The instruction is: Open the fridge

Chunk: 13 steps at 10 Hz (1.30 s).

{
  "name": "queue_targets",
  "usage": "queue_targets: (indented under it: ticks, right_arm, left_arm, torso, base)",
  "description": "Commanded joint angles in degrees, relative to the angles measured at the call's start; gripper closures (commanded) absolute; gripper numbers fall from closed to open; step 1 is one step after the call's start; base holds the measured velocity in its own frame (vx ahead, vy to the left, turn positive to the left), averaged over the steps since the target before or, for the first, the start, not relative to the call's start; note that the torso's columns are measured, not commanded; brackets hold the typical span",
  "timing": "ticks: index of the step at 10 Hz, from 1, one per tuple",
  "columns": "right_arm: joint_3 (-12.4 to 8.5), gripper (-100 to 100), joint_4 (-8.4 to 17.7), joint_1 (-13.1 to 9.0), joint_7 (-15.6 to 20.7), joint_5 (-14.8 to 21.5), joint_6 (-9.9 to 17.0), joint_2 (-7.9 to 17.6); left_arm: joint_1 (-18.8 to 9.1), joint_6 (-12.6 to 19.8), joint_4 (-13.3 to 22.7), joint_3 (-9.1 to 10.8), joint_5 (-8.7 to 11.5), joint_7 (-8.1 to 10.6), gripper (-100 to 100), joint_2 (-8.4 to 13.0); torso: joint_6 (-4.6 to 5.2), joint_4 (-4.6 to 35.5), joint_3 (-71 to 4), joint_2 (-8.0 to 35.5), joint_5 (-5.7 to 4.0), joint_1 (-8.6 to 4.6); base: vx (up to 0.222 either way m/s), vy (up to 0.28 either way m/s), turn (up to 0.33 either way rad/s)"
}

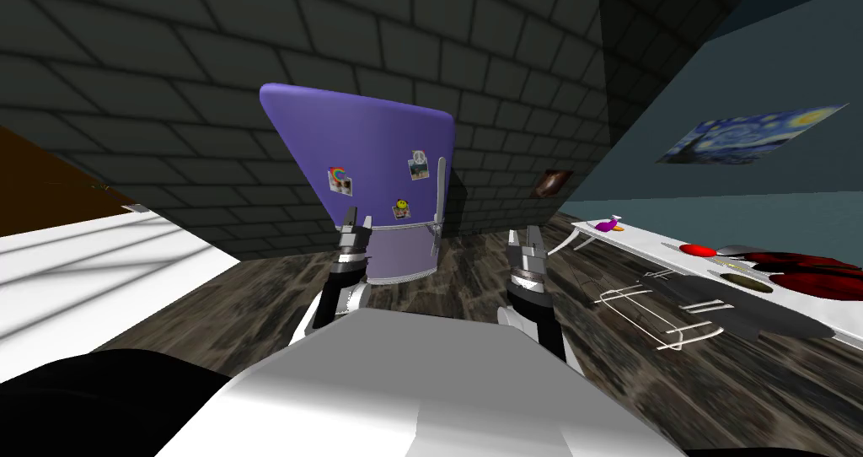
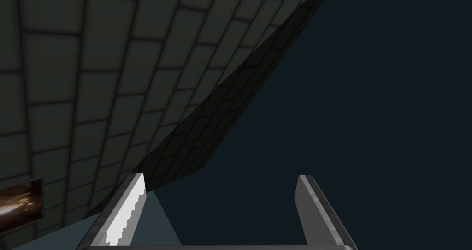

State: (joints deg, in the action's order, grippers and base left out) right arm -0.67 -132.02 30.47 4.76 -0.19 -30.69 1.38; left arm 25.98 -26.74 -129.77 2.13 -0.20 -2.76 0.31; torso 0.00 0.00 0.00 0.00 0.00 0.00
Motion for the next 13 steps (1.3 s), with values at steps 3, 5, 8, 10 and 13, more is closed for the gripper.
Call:
queue_targets:
  ticks: [3, 5, 8, 10, 13]
  right_arm:
    - [0.00, 0, -0.01, 0.00, 0.00, 0.00, 0.00, 0.00]
    - [0.00, 0, -0.01, 0.00, 0.00, 0.00, 0.00, 0.00]
    - [0.00, 0, -0.02, 0.00, 0.00, 0.00, -0.01, 0.00]
    - [0.00, 0, -0.02, 0.00, 0.00, 0.00, -0.01, 0.00]
    - [0.01, 0, 0.01, 0.02, 0.00, 0.00, 0.00, -0.01]
  left_arm:
    - [0.00, 0.00, -0.01, 0.00, 0.00, 0.00, 0, 0.00]
    - [0.00, 0.00, -0.01, 0.00, 0.00, 0.00, 0, 0.00]
    - [0.00, -0.01, -0.02, 0.00, 0.00, 0.00, 0, 0.00]
    - [-0.01, -0.35, 0.43, 0.08, 0.16, 0.07, -100, 1.81]
    - [-0.02, -1.55, 2.00, 0.37, 0.71, 0.33, -100, 5.22]
  torso:
    - [0.00, 10.06, -20.14, 10.03, 0.00, 0.00]
    - [0.00, 18.46, -36.92, 18.45, 0.00, 0.00]
    - [0.00, 31.14, -62.27, 31.16, 0.00, 0.00]
    - [0.00, 39.60, -79.19, 39.62, 0.00, 0.00]
    - [0.00, 42.17, -84.60, 42.09, -0.03, -0.11]
  base:
    - [0.000, 0.000, 0.000]
    - [0.000, 0.000, 0.000]
    - [0.000, 0.000, 0.000]
    - [0.018, -0.012, 0.007]
    - [0.070, -0.066, 0.023]
